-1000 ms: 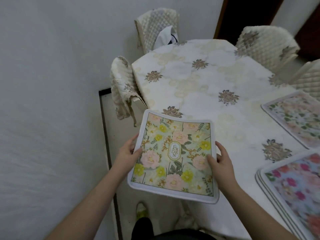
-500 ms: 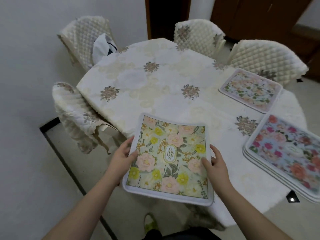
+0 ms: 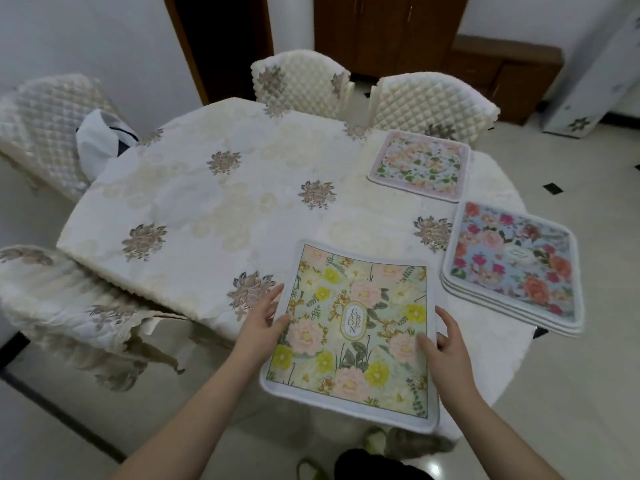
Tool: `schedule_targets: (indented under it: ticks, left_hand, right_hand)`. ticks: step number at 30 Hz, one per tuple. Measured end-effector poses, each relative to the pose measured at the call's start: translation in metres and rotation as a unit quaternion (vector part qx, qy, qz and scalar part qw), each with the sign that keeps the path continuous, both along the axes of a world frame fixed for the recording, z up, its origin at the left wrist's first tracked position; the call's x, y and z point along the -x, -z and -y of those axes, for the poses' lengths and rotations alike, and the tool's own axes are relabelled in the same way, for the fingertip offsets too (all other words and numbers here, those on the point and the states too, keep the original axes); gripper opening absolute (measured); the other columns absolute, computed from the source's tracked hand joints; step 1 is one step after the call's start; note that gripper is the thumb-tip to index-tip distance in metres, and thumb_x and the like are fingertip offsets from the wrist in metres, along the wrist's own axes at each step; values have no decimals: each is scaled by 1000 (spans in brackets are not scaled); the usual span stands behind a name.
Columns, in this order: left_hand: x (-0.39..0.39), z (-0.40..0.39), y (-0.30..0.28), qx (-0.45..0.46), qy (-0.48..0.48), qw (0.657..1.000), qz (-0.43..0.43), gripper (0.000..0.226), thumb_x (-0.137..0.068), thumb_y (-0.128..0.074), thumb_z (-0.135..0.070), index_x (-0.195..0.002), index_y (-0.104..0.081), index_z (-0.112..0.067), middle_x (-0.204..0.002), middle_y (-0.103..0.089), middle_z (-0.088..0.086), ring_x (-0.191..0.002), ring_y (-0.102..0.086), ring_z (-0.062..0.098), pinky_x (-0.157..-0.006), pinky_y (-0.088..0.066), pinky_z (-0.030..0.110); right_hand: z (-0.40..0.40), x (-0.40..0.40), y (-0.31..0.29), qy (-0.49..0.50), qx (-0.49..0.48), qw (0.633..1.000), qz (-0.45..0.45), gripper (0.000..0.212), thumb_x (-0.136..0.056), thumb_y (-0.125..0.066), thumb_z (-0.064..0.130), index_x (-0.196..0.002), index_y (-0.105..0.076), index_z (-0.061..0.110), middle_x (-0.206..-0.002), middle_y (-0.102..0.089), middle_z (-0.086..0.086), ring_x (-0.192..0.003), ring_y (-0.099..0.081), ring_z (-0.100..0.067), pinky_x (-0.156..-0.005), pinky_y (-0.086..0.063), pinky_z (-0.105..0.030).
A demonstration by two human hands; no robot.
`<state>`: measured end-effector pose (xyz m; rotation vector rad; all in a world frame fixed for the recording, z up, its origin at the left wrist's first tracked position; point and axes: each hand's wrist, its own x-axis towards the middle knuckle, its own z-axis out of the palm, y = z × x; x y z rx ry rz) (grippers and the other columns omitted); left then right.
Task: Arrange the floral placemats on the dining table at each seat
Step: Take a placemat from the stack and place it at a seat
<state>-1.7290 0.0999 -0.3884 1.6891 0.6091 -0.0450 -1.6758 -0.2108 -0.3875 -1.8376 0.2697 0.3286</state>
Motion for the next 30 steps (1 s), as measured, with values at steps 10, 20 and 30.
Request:
schedule_targets:
  ticks: [10,20,30]
  left_hand:
    - [-55,21,11,-28,32,998,-39,58,-97,-62,-11,-138,-46,-48,-124,-68,-5,-107,-70,19,-79,-62,45]
    - [-85,24,22,-33,67,996,-44,56,-98,-60,-12,-143,-43,-41,-123,-67,-9,-103,-71,15,-77,-63,41]
    - [-109,-1,36,-10,140,989,-52,58,-100,-57,-9,-145,-37,-40,-119,-60,-11,-101,-66,8,-71,-62,31]
  right_hand:
    - [24,-38,23,40,1,999,-11,51,-97,-57,27,-134,-36,55,-96,-70,-13,-87,-71,-29,-74,-59,-53]
    - [29,-50,30,70,-13,997,-24,51,-99,-56,18,-140,-38,42,-90,-73,-3,-81,-70,-30,-72,-58,-52]
    - [1,-33,40,136,7,990,-28,50,-99,-54,17,-139,-38,42,-103,-69,-2,-83,-71,-19,-72,-59,-46]
